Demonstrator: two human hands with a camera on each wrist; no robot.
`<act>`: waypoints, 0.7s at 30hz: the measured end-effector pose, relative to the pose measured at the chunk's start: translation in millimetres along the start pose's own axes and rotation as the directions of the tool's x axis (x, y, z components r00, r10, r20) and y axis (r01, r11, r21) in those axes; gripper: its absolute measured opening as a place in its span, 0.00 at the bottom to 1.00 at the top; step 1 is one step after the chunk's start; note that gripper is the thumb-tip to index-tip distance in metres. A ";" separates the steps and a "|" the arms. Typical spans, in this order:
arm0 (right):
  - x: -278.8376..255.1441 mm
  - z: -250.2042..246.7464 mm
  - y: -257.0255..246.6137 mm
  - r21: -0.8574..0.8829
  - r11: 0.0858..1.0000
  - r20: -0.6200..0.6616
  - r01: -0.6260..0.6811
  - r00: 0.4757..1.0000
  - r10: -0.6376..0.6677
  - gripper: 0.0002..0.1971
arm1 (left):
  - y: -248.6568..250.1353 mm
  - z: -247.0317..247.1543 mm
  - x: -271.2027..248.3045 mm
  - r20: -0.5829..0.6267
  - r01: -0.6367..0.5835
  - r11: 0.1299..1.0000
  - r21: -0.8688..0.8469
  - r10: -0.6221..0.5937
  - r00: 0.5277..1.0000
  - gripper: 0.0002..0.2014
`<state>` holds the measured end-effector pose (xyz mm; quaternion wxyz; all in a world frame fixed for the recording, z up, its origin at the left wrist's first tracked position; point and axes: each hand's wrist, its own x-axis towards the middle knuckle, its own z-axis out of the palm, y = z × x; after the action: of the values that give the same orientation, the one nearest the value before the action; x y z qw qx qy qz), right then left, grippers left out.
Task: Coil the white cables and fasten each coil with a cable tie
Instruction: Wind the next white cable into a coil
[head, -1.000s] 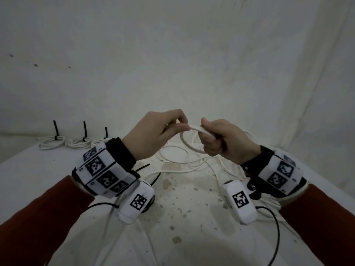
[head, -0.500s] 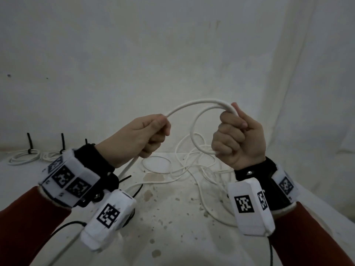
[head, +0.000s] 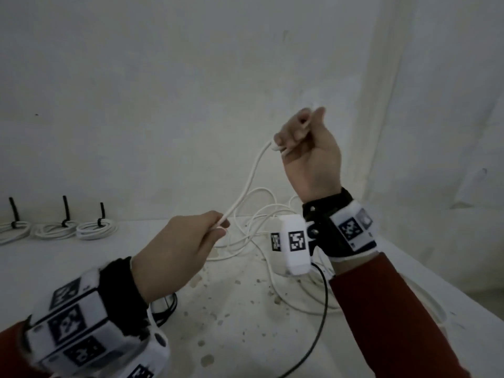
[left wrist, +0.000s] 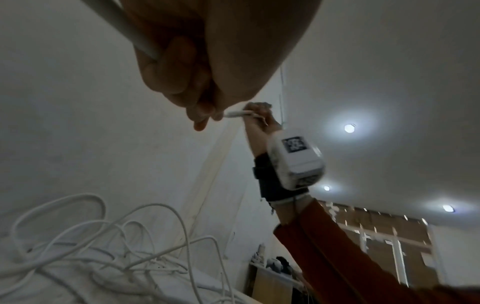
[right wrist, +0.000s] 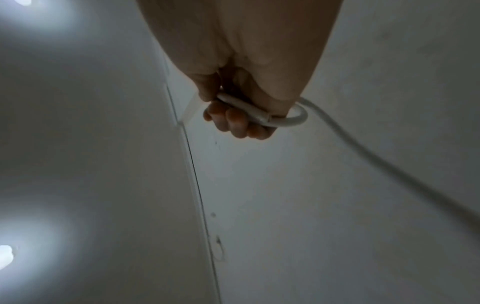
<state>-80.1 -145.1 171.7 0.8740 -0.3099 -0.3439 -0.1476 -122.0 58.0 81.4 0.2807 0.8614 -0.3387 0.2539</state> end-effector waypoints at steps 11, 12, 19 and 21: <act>-12.9 -5.6 53.9 -0.917 0.319 0.349 0.240 0.870 0.349 0.11 | 6.6 -17.7 12.0 0.165 -0.238 0.941 0.241 0.202 0.965 0.28; -14.8 -8.3 52.3 -0.928 0.261 0.358 0.265 0.826 0.436 0.12 | 4.2 -22.2 12.5 0.154 -0.240 0.942 0.233 0.208 0.966 0.24; -28.9 -12.6 37.4 -0.957 0.290 0.218 0.003 0.670 0.710 0.27 | -18.7 -32.7 14.2 -0.131 -0.189 0.956 0.226 0.222 0.966 0.18; -29.8 -11.5 35.9 -0.938 0.338 0.193 -0.077 0.692 0.695 0.31 | -21.7 -30.0 17.8 -0.228 -0.169 0.957 0.237 0.224 0.948 0.19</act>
<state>-78.7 -123.6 128.6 0.4398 -0.8187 -0.3684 0.0246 -102.2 83.2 107.2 0.2003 0.8089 -0.3555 0.4233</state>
